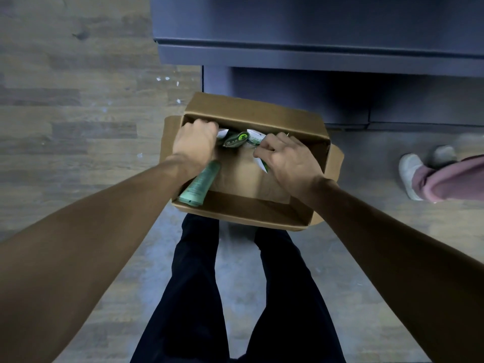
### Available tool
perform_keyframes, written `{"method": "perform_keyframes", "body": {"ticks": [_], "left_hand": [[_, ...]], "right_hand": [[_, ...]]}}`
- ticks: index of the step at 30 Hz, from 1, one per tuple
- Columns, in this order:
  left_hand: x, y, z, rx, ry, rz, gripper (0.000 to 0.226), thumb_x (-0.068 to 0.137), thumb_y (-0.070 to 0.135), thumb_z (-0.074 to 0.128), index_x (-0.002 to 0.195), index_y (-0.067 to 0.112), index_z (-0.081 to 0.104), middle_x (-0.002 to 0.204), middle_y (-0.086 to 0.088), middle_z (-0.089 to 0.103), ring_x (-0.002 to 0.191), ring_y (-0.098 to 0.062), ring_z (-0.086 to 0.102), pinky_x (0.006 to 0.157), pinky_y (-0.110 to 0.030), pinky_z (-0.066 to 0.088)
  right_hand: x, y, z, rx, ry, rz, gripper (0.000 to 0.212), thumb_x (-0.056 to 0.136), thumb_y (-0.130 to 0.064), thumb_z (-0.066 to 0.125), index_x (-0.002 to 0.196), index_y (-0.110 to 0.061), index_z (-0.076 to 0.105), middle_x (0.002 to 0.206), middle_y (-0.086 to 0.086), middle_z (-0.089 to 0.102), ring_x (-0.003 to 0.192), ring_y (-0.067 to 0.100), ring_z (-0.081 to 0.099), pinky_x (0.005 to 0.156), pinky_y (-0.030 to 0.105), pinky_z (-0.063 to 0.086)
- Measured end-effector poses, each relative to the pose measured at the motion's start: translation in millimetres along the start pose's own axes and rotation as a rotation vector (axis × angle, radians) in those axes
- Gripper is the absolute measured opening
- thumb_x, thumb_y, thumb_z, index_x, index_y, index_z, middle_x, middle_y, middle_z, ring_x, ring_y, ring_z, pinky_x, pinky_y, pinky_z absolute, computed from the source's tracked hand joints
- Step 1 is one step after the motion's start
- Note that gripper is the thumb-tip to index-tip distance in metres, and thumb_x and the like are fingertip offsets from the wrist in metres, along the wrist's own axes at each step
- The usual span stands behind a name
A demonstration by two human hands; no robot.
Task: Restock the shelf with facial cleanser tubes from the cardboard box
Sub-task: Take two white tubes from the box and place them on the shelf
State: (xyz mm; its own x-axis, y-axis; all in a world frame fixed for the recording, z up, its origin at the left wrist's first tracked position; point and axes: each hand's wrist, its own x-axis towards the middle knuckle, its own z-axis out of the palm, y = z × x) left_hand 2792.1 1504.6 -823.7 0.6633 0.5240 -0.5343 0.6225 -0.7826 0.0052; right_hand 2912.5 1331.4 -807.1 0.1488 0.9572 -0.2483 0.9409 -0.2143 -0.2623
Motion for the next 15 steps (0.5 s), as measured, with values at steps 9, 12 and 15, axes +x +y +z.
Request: {"method": "perform_keyframes", "body": {"ticks": [9, 12, 15], "left_hand": [[-13.7, -15.1, 3.9, -0.034, -0.006, 0.029, 0.016, 0.093, 0.019, 0.058, 0.106, 0.010, 0.064, 0.098, -0.015, 0.066, 0.091, -0.038, 0.063, 0.068, -0.037, 0.042], [-18.1, -17.1, 5.3, -0.071, 0.016, 0.033, 0.013, 0.094, 0.018, 0.055, 0.100, 0.011, 0.064, 0.093, -0.013, 0.065, 0.086, -0.037, 0.063, 0.064, -0.035, 0.040], [-25.7, -18.5, 4.5, -0.075, 0.009, 0.040, 0.018, 0.097, 0.022, 0.051, 0.102, 0.011, 0.064, 0.095, -0.013, 0.065, 0.087, -0.037, 0.063, 0.066, -0.037, 0.042]], "right_hand": [[11.4, -1.9, 5.7, -0.075, 0.160, 0.310, 0.023, 0.083, -0.010, 0.068, 0.105, -0.016, 0.065, 0.093, 0.004, 0.064, 0.084, 0.025, 0.061, 0.069, 0.034, 0.049], [22.8, -5.3, -3.3, -0.104, 0.133, 0.381, 0.013, 0.084, -0.011, 0.065, 0.095, -0.017, 0.067, 0.090, 0.004, 0.064, 0.081, 0.026, 0.063, 0.057, 0.029, 0.038], [30.7, -12.8, -10.4, -0.172, -0.017, 0.411, 0.014, 0.095, -0.017, 0.054, 0.104, -0.018, 0.064, 0.100, 0.005, 0.064, 0.087, 0.029, 0.064, 0.063, 0.031, 0.034]]}}
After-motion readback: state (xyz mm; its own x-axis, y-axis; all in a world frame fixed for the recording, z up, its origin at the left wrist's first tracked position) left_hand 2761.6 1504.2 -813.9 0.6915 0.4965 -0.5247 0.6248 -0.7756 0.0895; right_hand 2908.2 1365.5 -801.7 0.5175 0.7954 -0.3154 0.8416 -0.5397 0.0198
